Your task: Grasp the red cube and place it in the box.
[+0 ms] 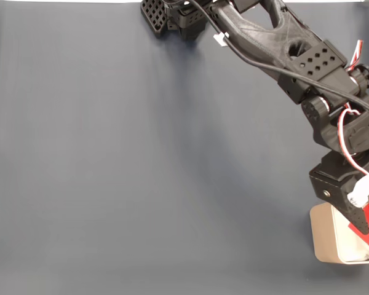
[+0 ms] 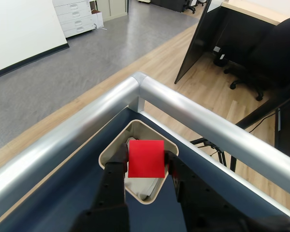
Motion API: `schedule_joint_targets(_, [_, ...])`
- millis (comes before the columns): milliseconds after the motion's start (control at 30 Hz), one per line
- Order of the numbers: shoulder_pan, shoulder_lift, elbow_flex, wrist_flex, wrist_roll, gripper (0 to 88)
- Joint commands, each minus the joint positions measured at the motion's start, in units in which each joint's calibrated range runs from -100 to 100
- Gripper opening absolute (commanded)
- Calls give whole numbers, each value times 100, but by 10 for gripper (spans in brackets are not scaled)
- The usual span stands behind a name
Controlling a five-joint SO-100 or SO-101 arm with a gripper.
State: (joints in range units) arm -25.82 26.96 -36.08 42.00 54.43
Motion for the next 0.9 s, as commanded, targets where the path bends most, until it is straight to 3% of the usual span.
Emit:
schedule_joint_targets(0, [-18, -45, -389, 29, -59, 63])
schedule_joint_targets(867, [-11, 7, -389, 21, -93, 70])
